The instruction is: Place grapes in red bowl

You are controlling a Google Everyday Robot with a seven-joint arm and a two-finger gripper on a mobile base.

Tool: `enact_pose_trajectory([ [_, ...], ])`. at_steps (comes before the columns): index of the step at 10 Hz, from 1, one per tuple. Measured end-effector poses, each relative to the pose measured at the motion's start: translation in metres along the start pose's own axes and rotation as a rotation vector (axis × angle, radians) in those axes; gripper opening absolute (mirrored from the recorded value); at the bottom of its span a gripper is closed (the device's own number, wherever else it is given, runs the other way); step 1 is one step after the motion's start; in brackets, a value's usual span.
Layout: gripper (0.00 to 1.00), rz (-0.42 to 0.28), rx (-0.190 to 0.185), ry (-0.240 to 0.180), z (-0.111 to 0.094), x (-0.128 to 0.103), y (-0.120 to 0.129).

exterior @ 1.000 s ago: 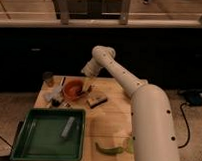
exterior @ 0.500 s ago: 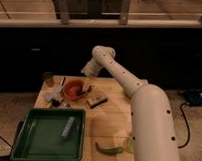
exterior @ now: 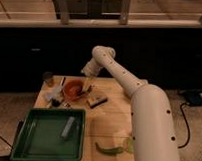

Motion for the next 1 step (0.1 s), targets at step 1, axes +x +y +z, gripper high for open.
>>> enact_pose_trajectory([
  [1, 0.8, 0.0, 0.0, 0.0, 0.0, 0.0001, 0.0],
])
